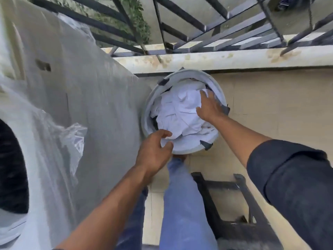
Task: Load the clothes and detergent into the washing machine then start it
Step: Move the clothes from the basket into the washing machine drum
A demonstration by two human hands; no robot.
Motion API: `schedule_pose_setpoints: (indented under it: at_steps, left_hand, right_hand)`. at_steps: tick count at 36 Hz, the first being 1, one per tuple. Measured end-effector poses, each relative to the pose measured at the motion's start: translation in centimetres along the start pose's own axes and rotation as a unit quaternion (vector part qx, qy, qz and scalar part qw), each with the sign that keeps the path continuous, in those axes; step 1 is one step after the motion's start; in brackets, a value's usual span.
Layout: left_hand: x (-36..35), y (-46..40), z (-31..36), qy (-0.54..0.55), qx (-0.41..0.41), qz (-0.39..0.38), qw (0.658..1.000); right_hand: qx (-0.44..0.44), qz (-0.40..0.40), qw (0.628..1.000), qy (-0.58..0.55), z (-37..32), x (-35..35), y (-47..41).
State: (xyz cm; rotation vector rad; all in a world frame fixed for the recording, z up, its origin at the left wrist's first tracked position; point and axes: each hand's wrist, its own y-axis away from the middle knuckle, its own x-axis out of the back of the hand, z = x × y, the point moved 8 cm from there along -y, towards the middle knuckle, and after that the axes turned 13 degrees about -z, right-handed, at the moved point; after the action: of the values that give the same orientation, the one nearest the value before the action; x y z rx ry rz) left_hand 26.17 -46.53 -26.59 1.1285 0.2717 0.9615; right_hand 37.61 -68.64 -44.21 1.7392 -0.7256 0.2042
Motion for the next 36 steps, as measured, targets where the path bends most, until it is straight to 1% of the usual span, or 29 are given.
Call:
schedule_pose_setpoints:
  at_steps: [4, 6, 8, 11, 16, 20, 23, 26, 30, 32, 36]
  left_hand:
    - [0.3, -0.8, -0.7, 0.005, 0.004, 0.012, 1.000]
    - [0.5, -0.9, -1.0, 0.009, 0.006, 0.014, 1.000]
    - [0.6, -0.7, -1.1, 0.015, 0.006, 0.012, 1.000]
    - [0.9, 0.2, -1.0, 0.026, 0.002, 0.013, 1.000]
    - [1.5, 2.8, -0.6, 0.033, -0.019, 0.018, 0.999]
    - [1.9, 5.4, -0.3, 0.052, -0.035, 0.013, 0.998]
    - [2.6, 7.7, 0.1, 0.055, -0.044, 0.013, 0.997]
    - [3.5, 10.1, 0.7, 0.043, -0.056, 0.018, 0.997]
    - [4.7, 13.2, 1.5, 0.046, -0.088, 0.013, 0.995]
    - [5.3, 14.7, 2.1, 0.031, -0.109, 0.016, 0.993]
    - [6.5, 17.1, 3.9, 0.022, -0.180, 0.022, 0.983]
  right_hand:
    - [0.001, -0.055, 0.996, 0.063, -0.1, -1.0, -2.6]
    - [-0.006, -0.057, 0.996, 0.074, -0.2, -1.4, -2.8]
    - [0.007, -0.014, 0.998, 0.064, -0.5, -1.1, -2.3]
    - [0.022, 0.052, 0.998, 0.020, -1.4, -0.1, 0.2]
    - [0.038, 0.100, 0.991, -0.075, -3.4, 1.2, 6.5]
    - [0.063, 0.157, 0.982, -0.084, -6.0, 3.6, 13.2]
    - [0.061, 0.205, 0.974, -0.070, -8.3, 5.9, 18.9]
    - [0.082, 0.293, 0.950, -0.066, -10.8, 9.0, 25.7]
    - [0.118, 0.361, 0.920, -0.091, -14.1, 12.8, 34.1]
    - [0.162, 0.393, 0.898, -0.116, -15.8, 14.9, 38.4]
    - [0.272, 0.444, 0.832, -0.192, -19.2, 18.7, 47.2]
